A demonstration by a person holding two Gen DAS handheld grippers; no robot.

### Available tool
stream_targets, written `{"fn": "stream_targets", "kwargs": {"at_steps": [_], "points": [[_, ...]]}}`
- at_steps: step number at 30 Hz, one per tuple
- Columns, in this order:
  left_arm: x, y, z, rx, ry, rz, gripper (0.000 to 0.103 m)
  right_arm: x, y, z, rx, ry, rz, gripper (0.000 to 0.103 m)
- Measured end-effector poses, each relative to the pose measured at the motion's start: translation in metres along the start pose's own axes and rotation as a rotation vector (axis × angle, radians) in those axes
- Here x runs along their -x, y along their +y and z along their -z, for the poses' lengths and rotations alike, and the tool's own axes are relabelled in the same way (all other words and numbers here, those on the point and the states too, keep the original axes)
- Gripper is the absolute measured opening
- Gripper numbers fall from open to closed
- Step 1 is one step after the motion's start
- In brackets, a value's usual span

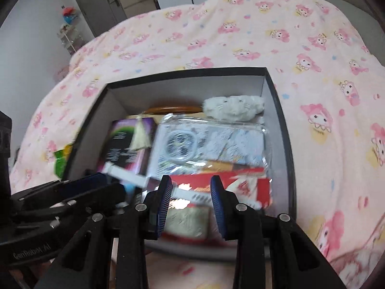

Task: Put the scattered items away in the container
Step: 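Withdraw the left gripper from the box toward the green packet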

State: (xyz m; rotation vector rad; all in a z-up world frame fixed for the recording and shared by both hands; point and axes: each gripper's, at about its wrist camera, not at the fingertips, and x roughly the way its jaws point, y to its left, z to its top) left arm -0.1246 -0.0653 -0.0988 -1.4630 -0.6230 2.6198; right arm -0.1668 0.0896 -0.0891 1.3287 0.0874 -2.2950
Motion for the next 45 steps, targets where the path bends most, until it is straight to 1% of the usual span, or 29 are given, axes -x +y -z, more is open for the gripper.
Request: {"fn": "stream_targets", "kwargs": {"at_steps": [3, 6, 11, 13, 17, 21, 23, 26, 29, 34, 37, 38, 39, 40, 41, 42, 43, 45], "points": [[0.019, -0.004, 0.006, -0.008, -0.02, 0.008, 0.045, 0.016, 0.016, 0.003, 0.042, -0.043, 0.035, 0.03], [0.038, -0.007, 0.012, -0.021, -0.051, 0.012, 0.045, 0.033, 0.026, 0.007, 0.049, -0.07, 0.03, 0.03], [0.073, -0.001, 0.026, -0.022, -0.061, -0.002, 0.045, 0.06, 0.052, 0.015, 0.085, -0.096, 0.023, 0.03], [0.09, 0.006, 0.032, -0.031, -0.073, -0.005, 0.045, 0.069, 0.065, 0.02, 0.091, -0.107, 0.007, 0.03], [0.118, 0.027, 0.044, -0.011, -0.102, -0.038, 0.045, 0.075, 0.096, 0.026, 0.116, -0.109, -0.066, 0.03], [0.141, 0.05, 0.055, 0.011, -0.134, -0.098, 0.045, 0.074, 0.131, 0.028, 0.169, -0.106, -0.109, 0.03], [0.149, 0.064, 0.059, 0.025, -0.146, -0.119, 0.045, 0.07, 0.149, 0.028, 0.195, -0.091, -0.136, 0.03], [0.156, 0.088, 0.065, 0.073, -0.159, -0.15, 0.043, 0.058, 0.175, 0.028, 0.228, -0.064, -0.158, 0.03], [0.163, 0.114, 0.073, 0.136, -0.172, -0.14, 0.043, 0.046, 0.198, 0.028, 0.266, -0.036, -0.181, 0.03], [0.167, 0.149, 0.077, 0.19, -0.18, -0.156, 0.043, 0.023, 0.228, 0.027, 0.293, 0.022, -0.246, 0.03], [0.164, 0.172, 0.077, 0.226, -0.178, -0.149, 0.046, 0.008, 0.243, 0.024, 0.321, 0.045, -0.274, 0.03], [0.162, 0.182, 0.075, 0.245, -0.176, -0.144, 0.05, -0.001, 0.247, 0.022, 0.324, 0.058, -0.301, 0.03], [0.159, 0.194, 0.074, 0.274, -0.175, -0.146, 0.05, -0.008, 0.249, 0.019, 0.319, 0.078, -0.334, 0.03], [0.156, 0.205, 0.072, 0.299, -0.173, -0.151, 0.05, -0.018, 0.251, 0.015, 0.304, 0.111, -0.372, 0.03], [0.152, 0.217, 0.07, 0.329, -0.169, -0.159, 0.05, -0.031, 0.253, 0.009, 0.283, 0.15, -0.386, 0.03], [0.147, 0.231, 0.067, 0.361, -0.16, -0.17, 0.05, -0.038, 0.254, 0.005, 0.277, 0.16, -0.376, 0.03], [0.142, 0.242, 0.065, 0.384, -0.148, -0.179, 0.05, -0.049, 0.258, -0.002, 0.283, 0.16, -0.342, 0.03], [0.129, 0.262, 0.059, 0.417, -0.12, -0.185, 0.05, -0.063, 0.263, -0.013, 0.297, 0.163, -0.305, 0.03]]}}
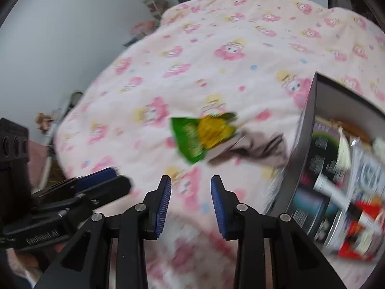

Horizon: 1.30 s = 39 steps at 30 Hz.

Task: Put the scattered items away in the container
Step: 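Withdraw the left gripper from the box toward the green packet, then close the left gripper on the green-and-yellow corn snack packet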

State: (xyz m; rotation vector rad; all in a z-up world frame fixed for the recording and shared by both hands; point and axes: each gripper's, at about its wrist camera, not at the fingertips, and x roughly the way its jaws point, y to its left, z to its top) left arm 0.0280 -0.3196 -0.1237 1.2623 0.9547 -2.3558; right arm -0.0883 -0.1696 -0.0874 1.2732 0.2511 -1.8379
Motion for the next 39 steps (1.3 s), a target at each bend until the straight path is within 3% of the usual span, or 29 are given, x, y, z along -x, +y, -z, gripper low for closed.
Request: {"fn": "stream_targets", "kwargs": {"at_steps": [4, 8, 12, 13, 14, 15, 17, 22, 26, 29, 31, 33, 35, 36, 39], "points": [[-0.033, 0.018, -0.015, 0.048, 0.059, 0.04, 0.05, -0.033, -0.009, -0.028, -0.011, 0.039, 0.023, 0.03], [-0.072, 0.032, -0.031, 0.101, 0.144, 0.086, 0.049, -0.074, -0.022, -0.049, -0.072, 0.123, -0.012, 0.03], [-0.108, 0.044, -0.042, 0.169, 0.199, 0.116, 0.044, -0.096, -0.027, -0.057, -0.064, 0.127, 0.059, 0.03], [-0.115, 0.047, -0.044, 0.187, 0.213, 0.124, 0.035, -0.099, -0.031, -0.057, -0.083, 0.134, 0.05, 0.03], [-0.123, 0.05, -0.044, 0.202, 0.227, 0.134, 0.013, -0.103, -0.036, -0.056, -0.103, 0.144, 0.048, 0.03], [-0.129, 0.054, -0.044, 0.225, 0.241, 0.138, 0.0, -0.105, -0.038, -0.055, -0.111, 0.152, 0.052, 0.03], [-0.128, 0.055, -0.042, 0.232, 0.233, 0.148, 0.0, -0.107, -0.04, -0.053, -0.117, 0.165, 0.048, 0.03], [-0.082, 0.061, -0.029, 0.205, 0.144, 0.146, 0.0, -0.094, -0.027, -0.046, -0.078, 0.154, 0.047, 0.031], [-0.045, 0.088, -0.019, 0.237, 0.082, 0.06, 0.0, -0.092, -0.021, -0.034, -0.136, 0.187, -0.088, 0.031], [-0.039, 0.099, -0.018, 0.266, 0.081, 0.093, 0.0, -0.098, -0.01, -0.03, -0.135, 0.205, -0.148, 0.031], [-0.045, 0.096, -0.021, 0.252, 0.095, 0.134, 0.001, -0.101, -0.008, -0.034, -0.127, 0.191, -0.098, 0.031], [-0.057, 0.087, -0.028, 0.238, 0.103, 0.188, 0.009, -0.1, -0.013, -0.044, -0.139, 0.141, -0.029, 0.031], [-0.074, 0.078, -0.034, 0.232, 0.124, 0.224, 0.037, -0.097, -0.021, -0.053, -0.139, 0.078, 0.064, 0.043], [-0.084, 0.075, -0.037, 0.234, 0.125, 0.227, 0.041, -0.097, -0.025, -0.056, -0.145, 0.063, 0.103, 0.046], [-0.114, 0.067, -0.047, 0.226, 0.148, 0.22, 0.039, -0.108, -0.038, -0.058, -0.176, 0.093, 0.139, 0.047]]}}
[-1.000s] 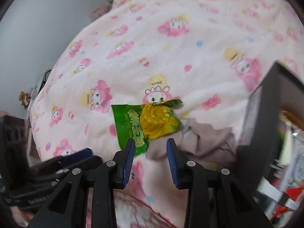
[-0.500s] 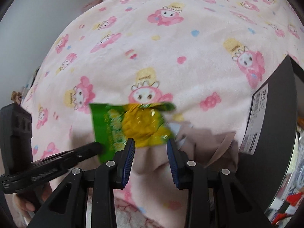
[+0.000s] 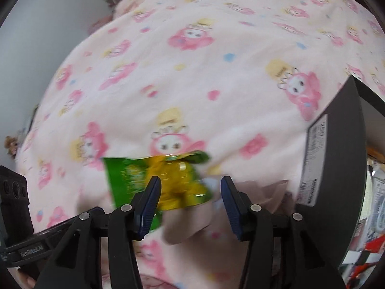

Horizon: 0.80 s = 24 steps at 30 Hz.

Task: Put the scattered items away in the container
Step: 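Close the left gripper on the green-and-yellow corn snack packet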

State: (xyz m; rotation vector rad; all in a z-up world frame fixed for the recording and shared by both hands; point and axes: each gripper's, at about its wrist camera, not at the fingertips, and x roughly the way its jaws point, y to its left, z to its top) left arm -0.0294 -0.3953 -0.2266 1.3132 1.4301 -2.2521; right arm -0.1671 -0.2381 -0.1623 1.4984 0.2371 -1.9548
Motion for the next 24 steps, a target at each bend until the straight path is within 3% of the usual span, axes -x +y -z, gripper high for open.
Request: {"fn": "stream_targets", "kwargs": {"at_steps": [1, 2, 6, 9, 13, 15, 17, 18, 21, 24], "points": [[-0.008, 0.0, -0.003, 0.003, 0.013, -0.007, 0.008, -0.005, -0.002, 0.0, -0.005, 0.014, 0.001, 0.047], [-0.016, 0.001, -0.005, 0.012, 0.034, -0.02, 0.0, -0.009, -0.003, 0.0, -0.005, 0.028, 0.0, 0.047], [-0.001, 0.003, 0.001, 0.019, -0.001, -0.045, 0.0, -0.019, -0.005, 0.004, -0.013, 0.075, -0.054, 0.048], [0.035, 0.012, 0.012, 0.02, -0.036, -0.036, 0.0, -0.014, 0.009, 0.012, 0.076, 0.14, -0.164, 0.048], [0.058, 0.028, 0.022, 0.015, -0.055, -0.102, 0.001, 0.0, 0.025, 0.02, 0.151, 0.151, -0.292, 0.048], [0.053, 0.042, 0.02, 0.054, -0.034, -0.114, 0.006, -0.006, 0.027, 0.019, 0.14, 0.152, -0.3, 0.048], [0.045, 0.051, 0.016, 0.083, -0.029, -0.071, 0.028, -0.017, 0.027, 0.014, 0.104, 0.159, -0.283, 0.048], [0.043, 0.055, 0.015, 0.105, -0.039, -0.064, 0.032, -0.022, 0.029, 0.013, 0.087, 0.171, -0.313, 0.048], [0.039, 0.06, 0.013, 0.119, -0.061, -0.089, 0.034, -0.033, 0.039, 0.019, 0.083, 0.239, -0.42, 0.049], [0.03, 0.066, 0.014, 0.142, -0.062, -0.055, 0.034, -0.044, 0.048, 0.03, 0.148, 0.249, -0.358, 0.053]]}}
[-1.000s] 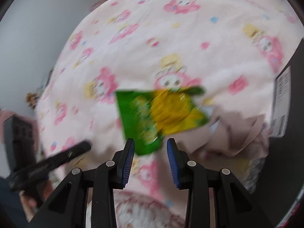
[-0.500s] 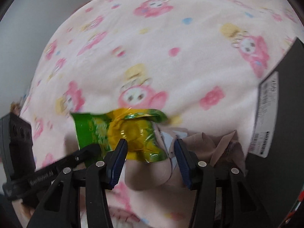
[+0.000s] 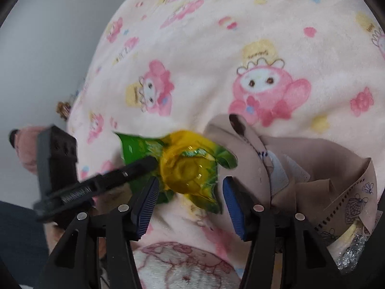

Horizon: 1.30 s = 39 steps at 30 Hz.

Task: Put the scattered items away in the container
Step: 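Close the left gripper on the green-and-yellow corn snack packet, then lift the corn packet with the left gripper and carry it over the box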

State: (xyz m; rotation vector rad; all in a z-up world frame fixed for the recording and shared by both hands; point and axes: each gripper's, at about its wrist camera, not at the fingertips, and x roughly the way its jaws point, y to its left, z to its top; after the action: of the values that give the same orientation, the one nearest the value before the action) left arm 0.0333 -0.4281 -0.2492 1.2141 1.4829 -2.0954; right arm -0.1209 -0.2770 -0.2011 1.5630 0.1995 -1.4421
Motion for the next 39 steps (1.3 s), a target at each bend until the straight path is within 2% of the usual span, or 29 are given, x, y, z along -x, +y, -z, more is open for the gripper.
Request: {"fn": "stream_targets", "kwargs": {"at_steps": [3, 4, 5, 7, 9, 13, 19, 27, 32, 35, 39], "points": [[-0.002, 0.0, 0.004, 0.013, 0.0, 0.02, 0.03, -0.011, -0.002, -0.002, -0.005, 0.002, 0.003, 0.054], [-0.001, -0.004, 0.005, 0.001, 0.01, 0.042, 0.021, -0.014, -0.001, -0.004, -0.006, 0.003, -0.01, 0.054], [0.002, -0.007, 0.007, -0.01, 0.012, 0.045, 0.02, -0.018, 0.001, -0.005, -0.004, 0.011, -0.028, 0.058], [0.011, -0.021, 0.011, -0.064, -0.001, -0.004, 0.02, -0.02, 0.008, -0.006, 0.017, 0.004, -0.004, 0.058], [0.022, -0.029, 0.015, -0.083, -0.013, -0.005, 0.02, -0.012, 0.015, -0.002, 0.033, -0.023, -0.017, 0.057], [0.043, -0.049, 0.03, -0.127, -0.024, 0.044, 0.02, 0.022, 0.021, 0.01, 0.023, -0.094, -0.066, 0.051], [0.062, -0.103, 0.056, -0.26, -0.032, 0.081, 0.02, 0.082, 0.028, 0.035, 0.039, -0.201, -0.044, 0.051], [0.063, -0.19, 0.098, -0.454, -0.007, 0.122, 0.02, 0.168, -0.003, 0.087, -0.029, -0.338, -0.015, 0.051], [0.05, -0.254, 0.121, -0.577, 0.023, 0.16, 0.02, 0.22, -0.03, 0.12, -0.056, -0.417, 0.026, 0.051], [0.027, -0.296, 0.132, -0.634, 0.047, 0.193, 0.021, 0.251, -0.055, 0.135, -0.068, -0.449, 0.062, 0.051], [-0.034, -0.345, 0.135, -0.657, 0.169, 0.303, 0.021, 0.285, -0.111, 0.148, -0.132, -0.457, 0.121, 0.051]]}}
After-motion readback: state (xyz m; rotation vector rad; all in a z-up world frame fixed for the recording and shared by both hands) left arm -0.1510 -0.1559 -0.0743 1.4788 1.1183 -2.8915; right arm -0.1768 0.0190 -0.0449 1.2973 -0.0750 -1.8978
